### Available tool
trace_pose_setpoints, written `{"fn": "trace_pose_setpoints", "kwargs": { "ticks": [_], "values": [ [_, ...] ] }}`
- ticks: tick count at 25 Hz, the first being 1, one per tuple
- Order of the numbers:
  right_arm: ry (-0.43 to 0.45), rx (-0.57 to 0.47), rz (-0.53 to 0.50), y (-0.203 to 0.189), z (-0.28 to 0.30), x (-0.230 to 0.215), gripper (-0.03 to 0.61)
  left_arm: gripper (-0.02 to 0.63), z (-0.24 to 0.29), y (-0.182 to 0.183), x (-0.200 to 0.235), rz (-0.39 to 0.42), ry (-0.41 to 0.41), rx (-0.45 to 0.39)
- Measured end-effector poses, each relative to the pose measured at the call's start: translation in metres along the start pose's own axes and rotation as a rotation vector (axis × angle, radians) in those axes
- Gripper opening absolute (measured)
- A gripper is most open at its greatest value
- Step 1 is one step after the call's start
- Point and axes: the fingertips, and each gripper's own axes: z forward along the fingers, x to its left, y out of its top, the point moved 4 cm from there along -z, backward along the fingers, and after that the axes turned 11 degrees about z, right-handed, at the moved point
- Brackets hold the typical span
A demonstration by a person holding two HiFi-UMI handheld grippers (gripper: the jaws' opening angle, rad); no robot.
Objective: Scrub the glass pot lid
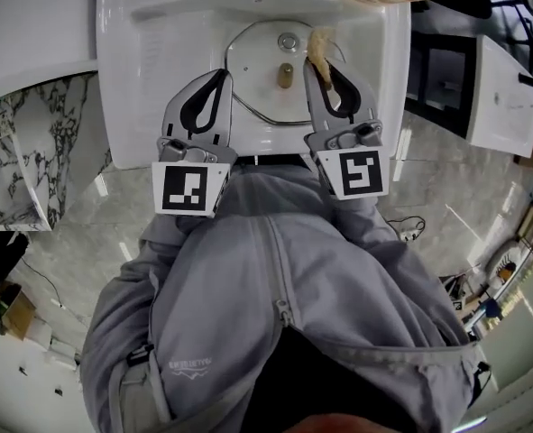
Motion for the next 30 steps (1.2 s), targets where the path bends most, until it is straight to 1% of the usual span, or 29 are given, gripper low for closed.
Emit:
{"fn": "trace_pose_setpoints", "kwargs": {
  "ticks": [5,8,12,18,20,23,26,30],
  "values": [
    [0.065,0.032,0.006,-0.018,0.019,-0.013,0.035,0.008,0.008,-0.022,-0.001,-0.014,0.025,0.044],
    [0.092,0.065,-0.040,-0.032,0.032,-0.020,0.035,0.008,0.013,-0.040,-0.001,-0.020,0.037,0.087],
    [0.120,0.141,-0.076,-0.051,0.050,-0.028,0.035,0.008,0.020,-0.058,-0.001,-0.039,0.060,0.125],
    [0.192,0.275,-0.122,-0.083,0.079,-0.027,0.035,0.008,0.026,-0.085,0.000,-0.050,0.075,0.188],
    [0.219,0.325,-0.134,-0.095,0.088,-0.026,0.035,0.008,0.028,-0.094,0.002,-0.062,0.095,0.215],
    [0.260,0.390,-0.159,-0.111,0.101,-0.025,0.035,0.008,0.034,-0.103,0.007,-0.077,0.127,0.214],
    [0.303,0.441,-0.182,-0.125,0.112,-0.023,0.035,0.008,0.039,-0.112,0.004,-0.079,0.120,0.236],
    [0.335,0.478,-0.218,-0.138,0.123,-0.021,0.035,0.008,0.041,-0.123,0.002,-0.089,0.117,0.278]
  ]
}}
